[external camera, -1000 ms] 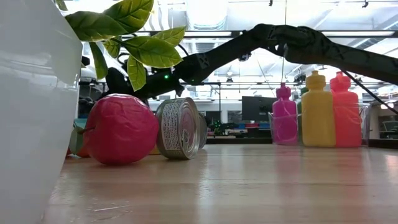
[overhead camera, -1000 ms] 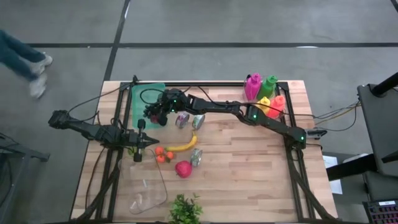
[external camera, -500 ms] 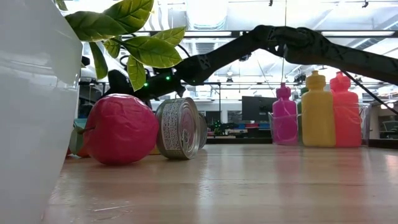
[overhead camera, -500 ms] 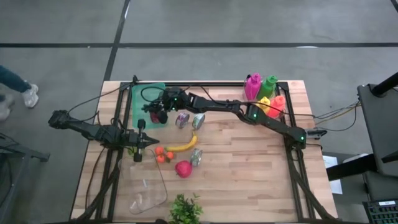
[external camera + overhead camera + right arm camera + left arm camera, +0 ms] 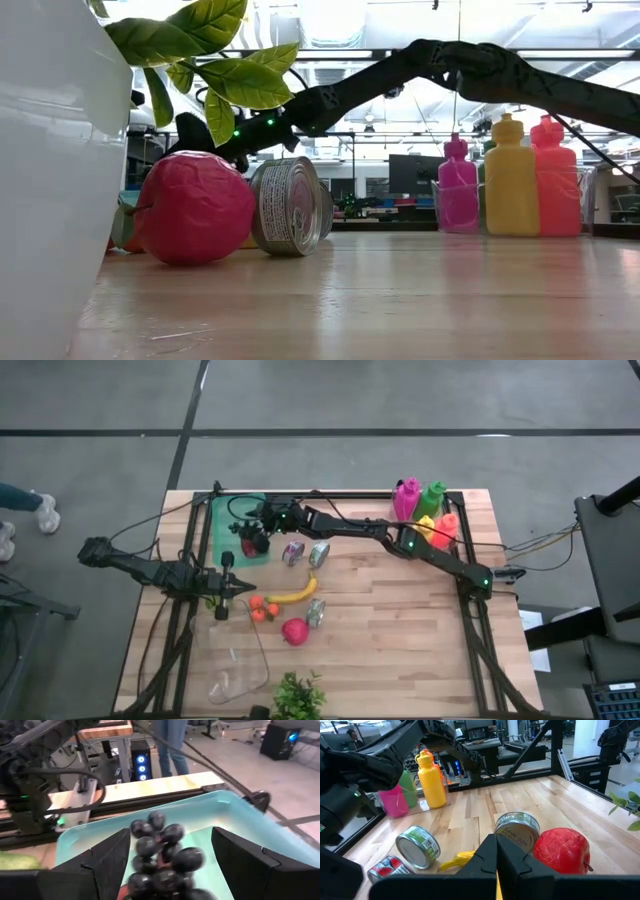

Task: Pick & Place Food Item
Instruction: Put the oranges into the green bin

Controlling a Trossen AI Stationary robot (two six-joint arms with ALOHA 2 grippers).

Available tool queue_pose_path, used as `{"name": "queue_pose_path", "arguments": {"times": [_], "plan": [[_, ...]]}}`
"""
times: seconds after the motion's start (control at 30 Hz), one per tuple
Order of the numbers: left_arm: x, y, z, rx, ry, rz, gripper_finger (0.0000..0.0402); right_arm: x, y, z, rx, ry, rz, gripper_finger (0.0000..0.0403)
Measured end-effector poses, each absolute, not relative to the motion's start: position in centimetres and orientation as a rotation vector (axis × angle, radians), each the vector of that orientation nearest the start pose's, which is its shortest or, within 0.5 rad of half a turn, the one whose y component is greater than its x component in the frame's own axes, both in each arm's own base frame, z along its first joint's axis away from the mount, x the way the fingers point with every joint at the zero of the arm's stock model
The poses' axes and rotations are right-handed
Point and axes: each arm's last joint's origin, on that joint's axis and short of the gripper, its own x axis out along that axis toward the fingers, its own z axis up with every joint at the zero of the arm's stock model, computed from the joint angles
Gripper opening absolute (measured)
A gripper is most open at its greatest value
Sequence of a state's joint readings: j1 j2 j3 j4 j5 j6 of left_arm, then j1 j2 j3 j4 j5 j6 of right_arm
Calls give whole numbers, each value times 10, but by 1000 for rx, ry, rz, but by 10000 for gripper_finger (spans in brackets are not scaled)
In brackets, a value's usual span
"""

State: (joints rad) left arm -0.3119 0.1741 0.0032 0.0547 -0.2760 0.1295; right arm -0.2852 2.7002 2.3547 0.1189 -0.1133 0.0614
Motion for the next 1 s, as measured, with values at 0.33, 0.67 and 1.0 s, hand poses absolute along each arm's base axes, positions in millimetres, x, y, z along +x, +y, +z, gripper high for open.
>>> {"name": "queue_pose_path", "arguments": {"times": [0.33, 0.67, 1.0], "plan": [[104, -25, 156, 161, 109, -43, 0, 577, -166, 188, 41, 199, -103, 276], [104, -25, 155, 161, 109, -43, 0, 557, -159, 225, 0, 386, -3, 276], [104, -25, 155, 164, 109, -45, 0, 532, -156, 254, 132, 506, 187, 276]]}}
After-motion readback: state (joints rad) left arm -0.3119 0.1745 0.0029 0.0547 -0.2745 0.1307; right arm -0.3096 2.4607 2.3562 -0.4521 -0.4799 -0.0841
